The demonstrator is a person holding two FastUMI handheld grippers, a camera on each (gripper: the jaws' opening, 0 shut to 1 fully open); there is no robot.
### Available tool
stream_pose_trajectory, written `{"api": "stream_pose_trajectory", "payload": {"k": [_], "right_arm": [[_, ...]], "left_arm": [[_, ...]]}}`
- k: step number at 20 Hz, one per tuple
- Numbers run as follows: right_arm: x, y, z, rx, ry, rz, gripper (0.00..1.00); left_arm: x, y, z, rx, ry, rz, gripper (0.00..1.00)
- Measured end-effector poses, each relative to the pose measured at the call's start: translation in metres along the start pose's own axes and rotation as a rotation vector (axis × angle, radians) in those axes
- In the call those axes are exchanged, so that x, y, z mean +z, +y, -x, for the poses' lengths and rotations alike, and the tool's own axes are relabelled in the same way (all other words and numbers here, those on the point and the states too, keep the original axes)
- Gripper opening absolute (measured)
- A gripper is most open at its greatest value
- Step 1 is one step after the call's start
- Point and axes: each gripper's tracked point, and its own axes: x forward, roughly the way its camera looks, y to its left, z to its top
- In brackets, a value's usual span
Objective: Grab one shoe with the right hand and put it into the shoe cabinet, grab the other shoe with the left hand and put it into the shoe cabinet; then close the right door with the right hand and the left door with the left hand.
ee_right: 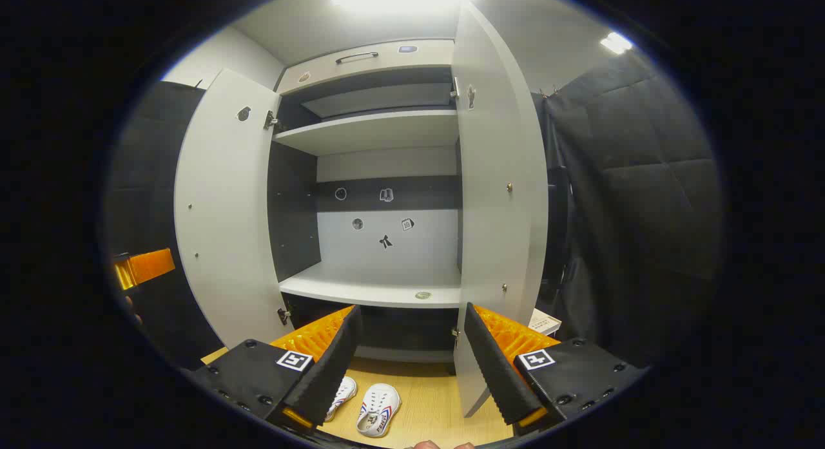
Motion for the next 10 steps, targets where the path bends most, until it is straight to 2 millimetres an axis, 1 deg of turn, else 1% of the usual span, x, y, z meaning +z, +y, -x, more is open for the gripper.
{"api": "stream_pose_trajectory", "payload": {"k": [1,2,4,6,7,9,10], "right_arm": [[-0.001,0.001,0.0,0.011,0.002,0.002,0.96],[-0.002,0.003,-0.001,0.026,0.009,0.002,0.99],[-0.006,0.005,0.0,0.056,0.019,0.012,1.0],[-0.012,0.007,-0.001,0.086,0.031,0.021,1.0],[-0.015,0.008,-0.002,0.101,0.04,0.021,1.0],[-0.019,0.01,-0.002,0.122,0.049,0.002,1.0],[-0.024,0.012,-0.002,0.131,0.059,-0.004,1.0]], "left_arm": [[0.0,-0.002,-0.001,0.003,0.002,-0.003,0.95],[0.001,-0.004,-0.002,0.002,0.001,-0.003,0.94],[0.0,-0.009,-0.004,0.005,0.001,-0.001,0.94],[-0.007,-0.014,-0.002,0.016,0.015,-0.006,0.95],[-0.009,-0.015,-0.001,0.024,0.02,-0.012,0.94],[-0.014,-0.02,0.003,0.033,0.029,-0.018,0.94],[-0.017,-0.024,0.004,0.029,0.036,-0.019,0.95]]}}
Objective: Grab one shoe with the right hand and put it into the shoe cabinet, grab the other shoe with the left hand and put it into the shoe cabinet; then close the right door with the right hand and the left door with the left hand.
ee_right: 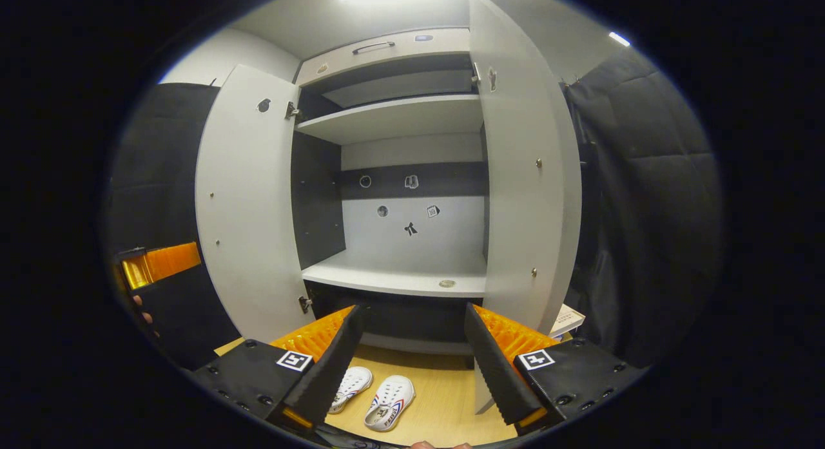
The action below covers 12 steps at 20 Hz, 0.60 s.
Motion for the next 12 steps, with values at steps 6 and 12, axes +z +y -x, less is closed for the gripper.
{"api": "stream_pose_trajectory", "payload": {"k": [6,12], "right_arm": [[-0.021,0.004,-0.005,0.021,0.065,-0.018,0.99],[-0.042,0.029,-0.017,0.046,0.137,-0.035,0.98]], "left_arm": [[-0.013,-0.011,-0.003,-0.023,0.027,-0.005,0.94],[-0.025,0.011,0.002,-0.029,0.039,-0.026,0.94]]}}
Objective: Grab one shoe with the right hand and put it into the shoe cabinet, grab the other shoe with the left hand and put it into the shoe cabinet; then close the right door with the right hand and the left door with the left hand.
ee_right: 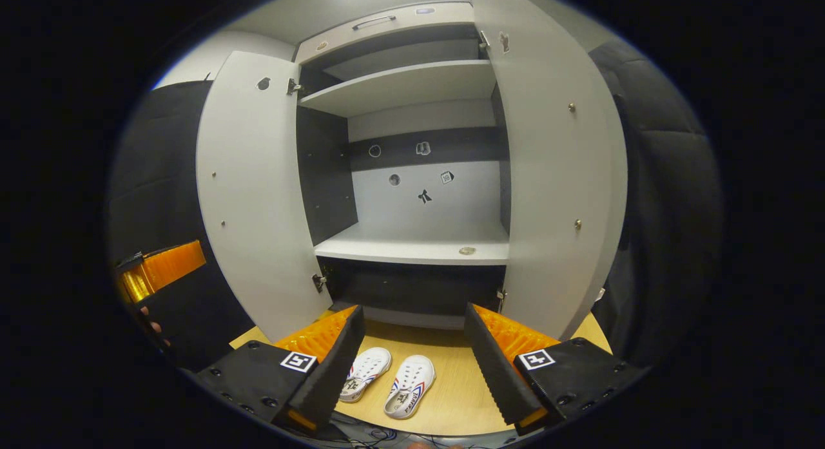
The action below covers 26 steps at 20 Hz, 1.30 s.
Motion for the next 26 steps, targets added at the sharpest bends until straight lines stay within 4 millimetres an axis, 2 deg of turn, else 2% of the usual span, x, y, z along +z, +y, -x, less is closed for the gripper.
{"api": "stream_pose_trajectory", "payload": {"k": [5,11,15,18,21,22,24,26], "right_arm": [[-0.027,0.018,-0.026,-0.011,0.102,-0.04,0.98],[-0.075,0.036,-0.062,-0.036,0.234,-0.096,0.98],[-0.121,0.05,-0.092,-0.034,0.303,-0.107,0.99],[-0.166,0.056,-0.109,-0.026,0.384,-0.14,0.98],[-0.206,0.052,-0.123,-0.032,0.456,-0.121,0.98],[-0.218,0.05,-0.128,-0.034,0.475,-0.114,0.92],[-0.24,0.047,-0.137,-0.04,0.511,-0.098,0.92],[-0.258,0.044,-0.149,-0.044,0.531,-0.065,0.9]], "left_arm": [[-0.019,0.03,0.003,-0.018,0.026,0.004,0.94],[-0.049,0.063,0.009,-0.055,0.083,-0.016,0.94],[-0.075,0.08,0.006,-0.093,0.127,0.012,0.95],[-0.097,0.094,0.0,-0.097,0.165,0.039,0.95],[-0.12,0.105,-0.001,-0.085,0.212,0.048,0.95],[-0.127,0.109,-0.001,-0.083,0.23,0.053,0.96],[-0.14,0.11,0.001,-0.08,0.264,0.058,0.95],[-0.144,0.109,0.0,-0.082,0.291,0.05,0.94]]}}
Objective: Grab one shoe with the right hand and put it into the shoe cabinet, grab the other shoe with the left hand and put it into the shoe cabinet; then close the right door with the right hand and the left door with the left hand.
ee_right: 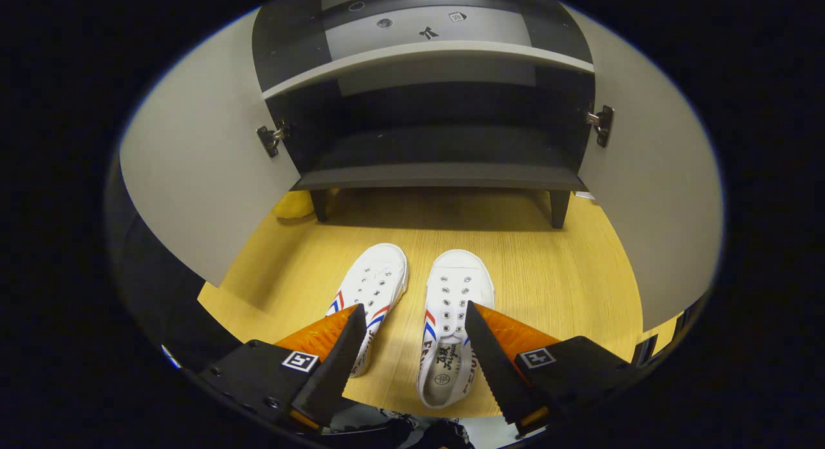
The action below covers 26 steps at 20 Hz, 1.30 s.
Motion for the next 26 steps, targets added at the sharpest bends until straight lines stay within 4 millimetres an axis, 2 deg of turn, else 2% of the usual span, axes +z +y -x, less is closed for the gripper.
{"api": "stream_pose_trajectory", "payload": {"k": [1,2,3,4,5,6,7,8,9,11,12,13,14,15,16,18,19,20,21,23,24,26], "right_arm": [[-0.005,-0.005,-0.01,-0.017,0.017,0.018,0.88],[-0.011,-0.006,-0.018,-0.026,0.038,0.024,0.95],[-0.016,-0.007,-0.027,-0.031,0.064,0.024,0.87],[-0.022,-0.008,-0.034,-0.036,0.088,0.021,0.87],[-0.026,-0.006,-0.04,-0.032,0.107,0.017,0.82],[-0.032,-0.007,-0.044,-0.037,0.13,0.02,0.66],[-0.036,-0.007,-0.047,-0.039,0.152,0.026,0.6],[-0.04,-0.007,-0.051,-0.048,0.168,0.033,0.6],[-0.042,-0.009,-0.053,-0.06,0.181,0.043,0.68],[-0.045,-0.011,-0.058,-0.088,0.199,0.059,0.68],[-0.047,-0.013,-0.061,-0.102,0.206,0.073,0.68],[-0.049,-0.018,-0.064,-0.125,0.217,0.102,0.6],[-0.051,-0.023,-0.068,-0.148,0.22,0.13,0.61],[-0.047,-0.026,-0.067,-0.173,0.204,0.149,0.57],[-0.05,-0.024,-0.069,-0.181,0.205,0.145,0.38],[-0.05,-0.025,-0.065,-0.199,0.213,0.174,0.33],[-0.05,-0.025,-0.07,-0.203,0.225,0.189,0.34],[-0.048,-0.022,-0.065,-0.197,0.231,0.201,0.28],[-0.048,-0.023,-0.07,-0.193,0.243,0.207,0.22],[-0.049,-0.021,-0.067,-0.156,0.25,0.151,0.1],[-0.049,-0.018,-0.067,-0.132,0.249,0.111,0.03],[-0.05,-0.023,-0.062,-0.079,0.279,0.049,0.02]], "left_arm": [[-0.007,0.002,-0.001,0.003,0.012,-0.011,0.96],[-0.011,0.003,-0.002,0.007,0.021,-0.024,0.94],[-0.013,0.003,-0.001,0.011,0.025,-0.037,0.96],[-0.015,0.003,-0.001,0.015,0.028,-0.047,0.94],[-0.014,0.003,0.0,0.017,0.029,-0.054,0.96],[-0.016,0.001,0.001,0.019,0.033,-0.057,0.94],[-0.019,-0.001,0.003,0.022,0.037,-0.058,0.94],[-0.019,-0.002,0.002,0.025,0.04,-0.057,0.94],[-0.021,-0.002,0.002,0.028,0.042,-0.055,0.94],[-0.022,-0.001,0.004,0.033,0.043,-0.051,0.94],[-0.02,0.0,0.004,0.037,0.044,-0.053,0.98],[-0.02,0.001,0.005,0.04,0.044,-0.054,0.97],[-0.018,0.001,0.005,0.042,0.041,-0.058,0.94],[-0.019,0.0,0.005,0.044,0.038,-0.065,0.95],[-0.017,0.0,0.005,0.046,0.034,-0.076,0.96],[-0.017,0.0,0.004,0.047,0.027,-0.098,0.96],[-0.016,-0.002,0.005,0.043,0.023,-0.102,0.94],[-0.014,-0.004,0.005,0.036,0.021,-0.101,0.95],[-0.014,-0.004,0.007,0.03,0.014,-0.102,0.96],[-0.012,-0.008,0.007,0.018,-0.003,-0.104,0.97],[-0.01,-0.01,0.007,0.014,-0.01,-0.107,0.94],[-0.008,-0.016,0.01,0.004,-0.026,-0.107,0.94]]}}
